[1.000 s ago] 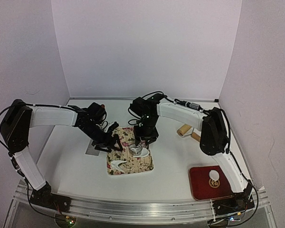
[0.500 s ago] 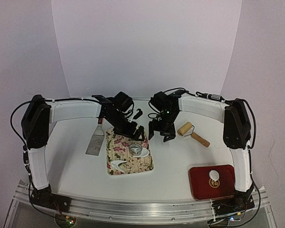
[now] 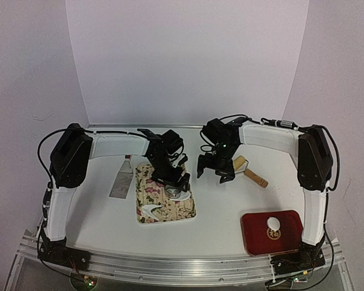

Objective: Roll out the dumpling wrappers from the dough

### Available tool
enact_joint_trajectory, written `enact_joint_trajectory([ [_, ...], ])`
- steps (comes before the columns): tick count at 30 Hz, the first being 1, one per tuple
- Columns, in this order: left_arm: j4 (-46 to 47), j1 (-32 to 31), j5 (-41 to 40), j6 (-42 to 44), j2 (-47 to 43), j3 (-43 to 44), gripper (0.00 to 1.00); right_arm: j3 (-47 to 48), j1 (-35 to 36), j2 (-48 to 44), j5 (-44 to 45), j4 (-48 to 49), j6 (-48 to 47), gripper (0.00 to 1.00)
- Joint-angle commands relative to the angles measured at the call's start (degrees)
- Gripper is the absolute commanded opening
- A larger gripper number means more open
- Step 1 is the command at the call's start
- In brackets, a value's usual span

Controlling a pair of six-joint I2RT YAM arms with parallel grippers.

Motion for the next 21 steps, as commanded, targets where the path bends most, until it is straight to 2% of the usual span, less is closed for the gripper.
enact_joint_trajectory([
  [1,-2.97,-1.12,-0.64,1.34,1.38,3.03,1.00,-0.29,-0.10,-2.00,0.50,1.00,0.64,0.91],
  [5,-4.58,-1.79,-2.71,1.87,2.39,3.84,0.99,-0.15,-0.06,-1.58,-0.01,1.21,0.46,0.91],
  [16,-6.56,-1.83,-8.81,1.44,0.63,1.68,0.71,1.79,-0.05,0.66,-3.08,1.62,-1.41,0.88],
  [21,-7.30,-1.82,-10.65,1.10,-0.87,-0.56,0.67,1.95,0.30,1.86,-7.56,3.83,-2.58,0.86],
])
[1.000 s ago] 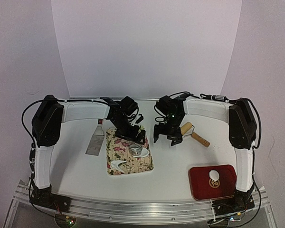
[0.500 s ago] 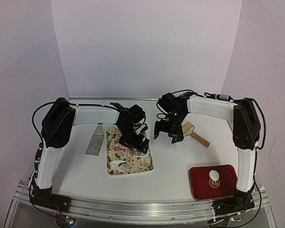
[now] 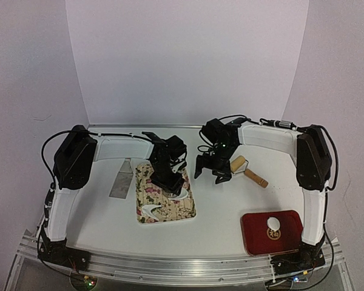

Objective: Roll out the dumpling wrappers from the dough

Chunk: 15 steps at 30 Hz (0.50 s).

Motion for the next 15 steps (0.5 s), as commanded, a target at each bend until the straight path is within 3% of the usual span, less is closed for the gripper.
enact_joint_trajectory([
  [1,-2.36,0.06,-3.60,-0.48,-3.53,-2.24,0.66,1.53,0.34,1.43,-5.37,3.55,-1.80,0.85],
  [8,-1.38,0.15,-2.88,-2.62,-6.80,-6.61,0.68,2.55,1.47,4.59,-15.08,10.43,-2.72,0.71],
  [15,1.00,0.15,-1.32,-5.14,-9.48,-7.42,0.82,3.39,1.56,8.95,-20.24,13.52,-0.72,0.60],
])
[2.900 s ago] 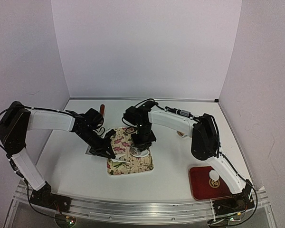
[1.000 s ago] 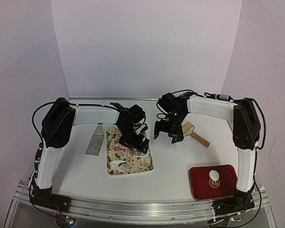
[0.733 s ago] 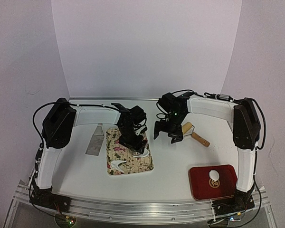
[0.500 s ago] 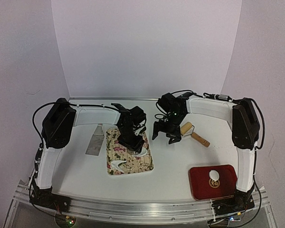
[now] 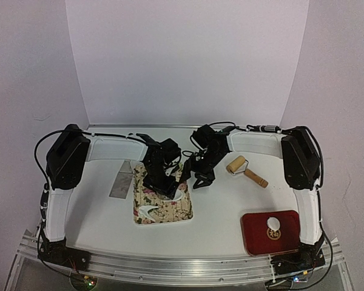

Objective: Roll out the dumpling wrappers from the dough

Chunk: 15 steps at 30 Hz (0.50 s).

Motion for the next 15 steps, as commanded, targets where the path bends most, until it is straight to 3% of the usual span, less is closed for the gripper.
enact_joint_trajectory([
  [1,1.22,0.19,0.63,-2.33,-4.89,-0.26,0.83,1.98,0.17,2.75,-4.61,3.09,0.91,0.59],
  [6,2.59,0.60,0.60,-3.06,-4.95,-0.14,0.83,2.32,0.12,4.52,-5.55,3.68,1.60,0.56],
  [15,2.99,1.77,1.27,-2.61,-3.83,-0.39,0.69,2.93,0.15,7.18,-7.94,5.15,2.91,0.46],
])
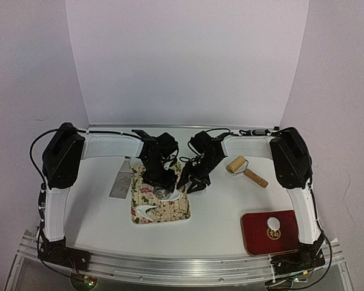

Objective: Roll out the dumpling wrappers from the dough

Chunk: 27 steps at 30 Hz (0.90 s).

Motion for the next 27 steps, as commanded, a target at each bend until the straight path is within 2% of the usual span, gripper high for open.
enact_joint_trajectory([
  [1,0.99,0.49,0.74,0.24,-1.93,-0.44,0.67,2.13,0.17,1.97,-1.96,1.87,1.02,0.44],
  [3,0.82,0.50,0.81,0.34,-1.83,-0.51,0.66,2.09,0.22,1.62,-1.92,1.88,1.27,0.42],
  [7,-0.11,0.53,0.43,0.43,-1.78,-0.41,0.73,2.27,0.17,-0.82,-0.20,1.81,1.80,0.42],
  [11,-0.39,0.51,-0.12,0.38,-2.30,-0.67,0.76,2.31,0.16,-2.75,0.21,1.79,2.39,0.42],
  [15,-0.71,0.50,-0.57,0.47,-2.37,-1.02,0.79,2.14,0.21,-3.90,-0.09,1.74,2.83,0.37],
  [21,-1.35,0.59,-1.50,0.44,-2.33,-1.82,0.71,2.26,0.64,-5.13,-0.34,1.70,3.55,0.31],
  [27,-0.60,0.58,-0.72,0.27,-2.80,-3.01,0.65,2.69,1.36,-3.26,-1.97,1.76,4.09,0.30],
])
